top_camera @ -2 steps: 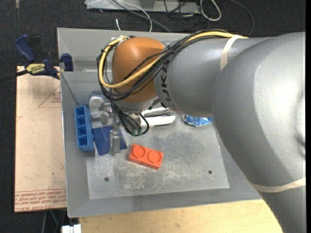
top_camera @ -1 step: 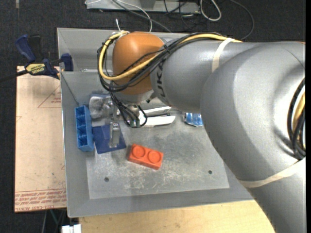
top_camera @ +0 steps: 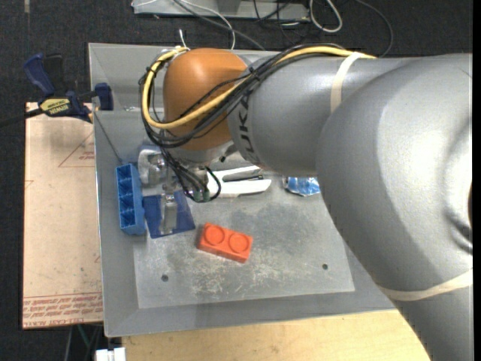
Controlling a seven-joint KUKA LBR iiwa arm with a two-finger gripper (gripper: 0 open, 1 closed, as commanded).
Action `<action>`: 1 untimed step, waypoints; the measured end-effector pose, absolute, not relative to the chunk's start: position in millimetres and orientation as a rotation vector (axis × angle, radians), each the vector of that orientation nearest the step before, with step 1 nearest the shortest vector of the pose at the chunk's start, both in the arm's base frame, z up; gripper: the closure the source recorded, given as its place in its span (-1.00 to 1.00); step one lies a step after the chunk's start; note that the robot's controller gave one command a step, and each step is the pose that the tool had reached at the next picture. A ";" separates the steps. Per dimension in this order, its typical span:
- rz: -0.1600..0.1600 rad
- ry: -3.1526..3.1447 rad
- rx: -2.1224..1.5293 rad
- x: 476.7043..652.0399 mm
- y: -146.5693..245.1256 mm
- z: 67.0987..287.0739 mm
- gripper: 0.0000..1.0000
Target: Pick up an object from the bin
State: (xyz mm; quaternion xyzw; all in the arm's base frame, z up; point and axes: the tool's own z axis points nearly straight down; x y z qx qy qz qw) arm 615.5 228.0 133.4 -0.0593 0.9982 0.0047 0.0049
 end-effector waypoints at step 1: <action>0.007 3.129 -0.101 632.6 216.7 190.2 -1.00</action>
Offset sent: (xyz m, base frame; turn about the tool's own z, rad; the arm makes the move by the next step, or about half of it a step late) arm -0.0126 -0.0249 0.0751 0.0168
